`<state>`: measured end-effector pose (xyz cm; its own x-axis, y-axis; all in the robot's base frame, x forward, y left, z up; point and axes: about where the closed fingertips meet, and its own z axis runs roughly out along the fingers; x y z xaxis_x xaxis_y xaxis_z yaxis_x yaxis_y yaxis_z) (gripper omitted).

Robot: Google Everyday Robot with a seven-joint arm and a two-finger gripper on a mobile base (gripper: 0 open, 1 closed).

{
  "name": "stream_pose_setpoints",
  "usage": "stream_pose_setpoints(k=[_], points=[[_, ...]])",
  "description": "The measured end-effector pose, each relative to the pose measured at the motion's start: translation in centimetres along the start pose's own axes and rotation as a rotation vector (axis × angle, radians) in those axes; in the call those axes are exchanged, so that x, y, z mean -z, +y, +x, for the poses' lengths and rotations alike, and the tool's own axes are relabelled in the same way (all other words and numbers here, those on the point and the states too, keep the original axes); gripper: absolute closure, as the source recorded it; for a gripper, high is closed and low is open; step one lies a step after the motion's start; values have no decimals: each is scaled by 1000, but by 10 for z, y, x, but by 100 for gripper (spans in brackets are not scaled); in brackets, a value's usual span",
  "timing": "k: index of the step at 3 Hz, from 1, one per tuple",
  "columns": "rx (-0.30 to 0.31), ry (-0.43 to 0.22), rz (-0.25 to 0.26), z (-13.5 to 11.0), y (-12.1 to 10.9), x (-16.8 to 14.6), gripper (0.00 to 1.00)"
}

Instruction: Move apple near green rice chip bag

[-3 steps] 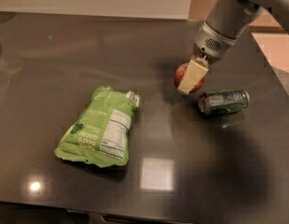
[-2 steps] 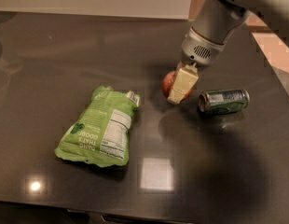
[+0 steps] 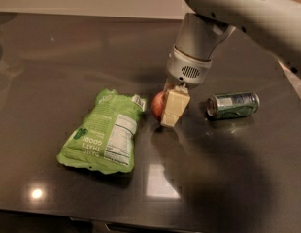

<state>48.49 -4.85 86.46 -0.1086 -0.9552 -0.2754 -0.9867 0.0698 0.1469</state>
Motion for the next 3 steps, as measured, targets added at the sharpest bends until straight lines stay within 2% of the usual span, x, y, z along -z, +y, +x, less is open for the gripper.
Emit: stream_pose_setpoints(k=[1,3], points=[[38,39,-25,-3,10,-17,81],[62,80,-51,-3,18,-33,35]])
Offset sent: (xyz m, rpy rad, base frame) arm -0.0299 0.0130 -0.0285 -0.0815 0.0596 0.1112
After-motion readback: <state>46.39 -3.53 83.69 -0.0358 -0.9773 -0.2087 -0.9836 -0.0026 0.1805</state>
